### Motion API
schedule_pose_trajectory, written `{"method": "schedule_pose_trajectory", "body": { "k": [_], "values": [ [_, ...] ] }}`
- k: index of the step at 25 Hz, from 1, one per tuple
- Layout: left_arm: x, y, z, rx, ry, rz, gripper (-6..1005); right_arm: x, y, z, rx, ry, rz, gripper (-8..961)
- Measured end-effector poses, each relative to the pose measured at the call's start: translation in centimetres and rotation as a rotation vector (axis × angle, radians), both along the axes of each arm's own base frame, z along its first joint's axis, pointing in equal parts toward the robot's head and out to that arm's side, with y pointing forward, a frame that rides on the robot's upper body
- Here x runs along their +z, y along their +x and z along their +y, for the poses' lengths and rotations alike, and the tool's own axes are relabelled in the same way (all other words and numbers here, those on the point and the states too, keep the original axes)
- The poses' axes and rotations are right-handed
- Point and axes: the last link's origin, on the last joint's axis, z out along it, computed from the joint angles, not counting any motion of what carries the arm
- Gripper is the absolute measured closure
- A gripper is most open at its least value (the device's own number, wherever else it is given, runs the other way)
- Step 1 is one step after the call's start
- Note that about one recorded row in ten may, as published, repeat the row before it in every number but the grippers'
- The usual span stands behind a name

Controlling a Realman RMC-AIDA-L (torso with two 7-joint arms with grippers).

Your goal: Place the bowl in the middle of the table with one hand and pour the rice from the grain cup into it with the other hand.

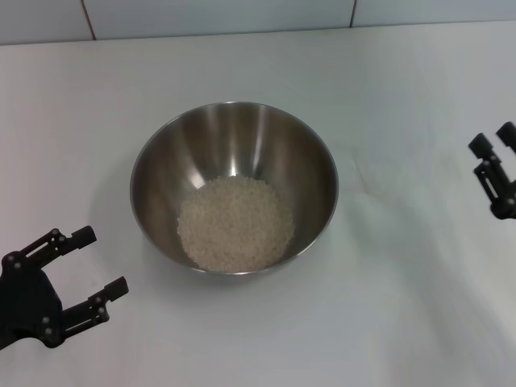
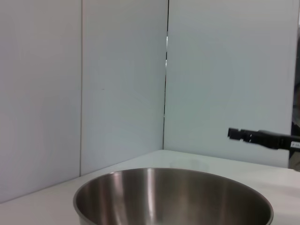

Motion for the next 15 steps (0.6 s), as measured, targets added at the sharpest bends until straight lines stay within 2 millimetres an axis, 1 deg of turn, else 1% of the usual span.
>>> {"method": "schedule_pose_trajectory", "body": {
  "k": [1,2,4,5,6,7,9,10,11,12,15],
  "values": [
    [0.0,0.0,0.0,-0.002,-0.002,0.001,199,0.7,-0.3,-0.4,0.049,-0.008,0.035,538],
    [0.0,0.0,0.0,-0.002,-0.002,0.001,199,0.7,-0.3,-0.4,0.049,-0.008,0.035,538],
    [0.0,0.0,0.0,-0.004,-0.005,0.003,199,1.2,-0.9,-0.7,0.113,-0.046,0.059,536],
    [0.0,0.0,0.0,-0.006,-0.006,0.004,199,1.3,-1.1,-0.6,0.141,-0.073,0.062,536],
    [0.1,0.0,0.1,-0.008,-0.007,0.005,199,1.6,-1.5,-0.2,0.189,-0.142,0.063,535],
    [0.1,0.1,0.1,-0.01,-0.007,0.005,199,1.6,-1.5,-0.2,0.189,-0.142,0.063,534],
    [0.1,0.1,0.2,-0.015,-0.009,0.007,199,1.7,-1.8,0.4,0.225,-0.23,0.057,533],
    [0.2,0.1,0.3,-0.017,-0.009,0.009,199,1.6,-1.9,0.6,0.244,-0.271,0.047,441],
    [0.2,0.1,0.3,-0.021,-0.013,0.011,199,1.5,-2.3,1.0,0.281,-0.348,0.025,349],
    [0.2,0.1,0.3,-0.021,-0.013,0.011,199,1.5,-2.3,1.0,0.281,-0.348,0.025,349],
    [0.3,0.2,0.5,-0.029,-0.017,0.016,199,1.1,-2.8,1.3,0.339,-0.447,-0.027,348]
  ]
}}
